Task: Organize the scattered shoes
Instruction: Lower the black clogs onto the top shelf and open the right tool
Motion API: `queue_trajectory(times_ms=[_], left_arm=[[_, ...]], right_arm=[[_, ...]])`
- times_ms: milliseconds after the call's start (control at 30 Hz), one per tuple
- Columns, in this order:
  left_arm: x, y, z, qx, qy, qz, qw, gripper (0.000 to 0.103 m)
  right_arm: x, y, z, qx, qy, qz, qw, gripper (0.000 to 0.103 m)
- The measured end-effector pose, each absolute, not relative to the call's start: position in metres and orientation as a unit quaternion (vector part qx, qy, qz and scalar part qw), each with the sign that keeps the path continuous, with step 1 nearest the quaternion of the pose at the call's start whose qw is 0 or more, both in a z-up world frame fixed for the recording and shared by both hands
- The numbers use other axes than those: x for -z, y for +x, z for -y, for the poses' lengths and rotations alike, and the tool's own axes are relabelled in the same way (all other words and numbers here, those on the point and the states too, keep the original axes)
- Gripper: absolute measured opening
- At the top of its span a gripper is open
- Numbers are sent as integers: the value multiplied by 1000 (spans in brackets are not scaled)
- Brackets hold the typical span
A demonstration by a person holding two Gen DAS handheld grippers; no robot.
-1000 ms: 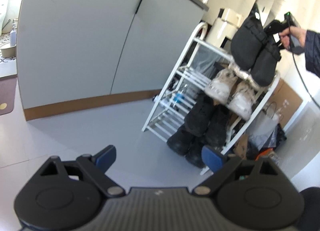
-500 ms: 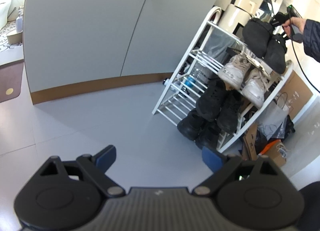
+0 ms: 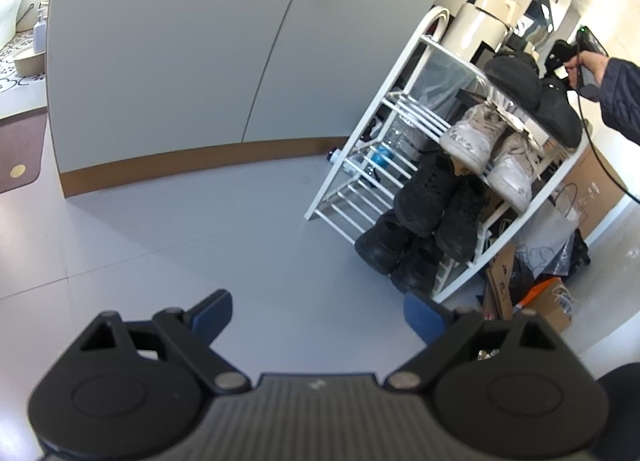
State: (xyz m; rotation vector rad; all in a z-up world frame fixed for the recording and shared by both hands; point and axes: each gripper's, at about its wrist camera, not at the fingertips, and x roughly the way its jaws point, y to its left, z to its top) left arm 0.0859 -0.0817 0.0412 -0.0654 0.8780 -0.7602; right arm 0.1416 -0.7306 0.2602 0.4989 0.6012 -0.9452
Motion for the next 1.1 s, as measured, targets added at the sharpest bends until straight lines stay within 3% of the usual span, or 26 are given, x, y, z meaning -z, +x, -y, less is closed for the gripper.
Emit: queue_trajectory(times_ms=[633, 833, 900, 1100], left_arm=[[-78, 58, 72, 384, -35, -369, 846, 94], [-90, 52, 63, 381, -41, -358, 852, 94], [-93, 49, 61, 381, -39, -356, 853, 94], [-99, 43, 60, 384, -37, -354, 852, 94]], right_arm=[[-348, 88, 660, 403, 208, -272, 849, 9], [-378, 67, 629, 389, 201, -269, 858, 27], [-387, 59, 616, 382, 195, -264, 864, 40], [-409, 46, 576, 376, 189, -261, 869, 56]])
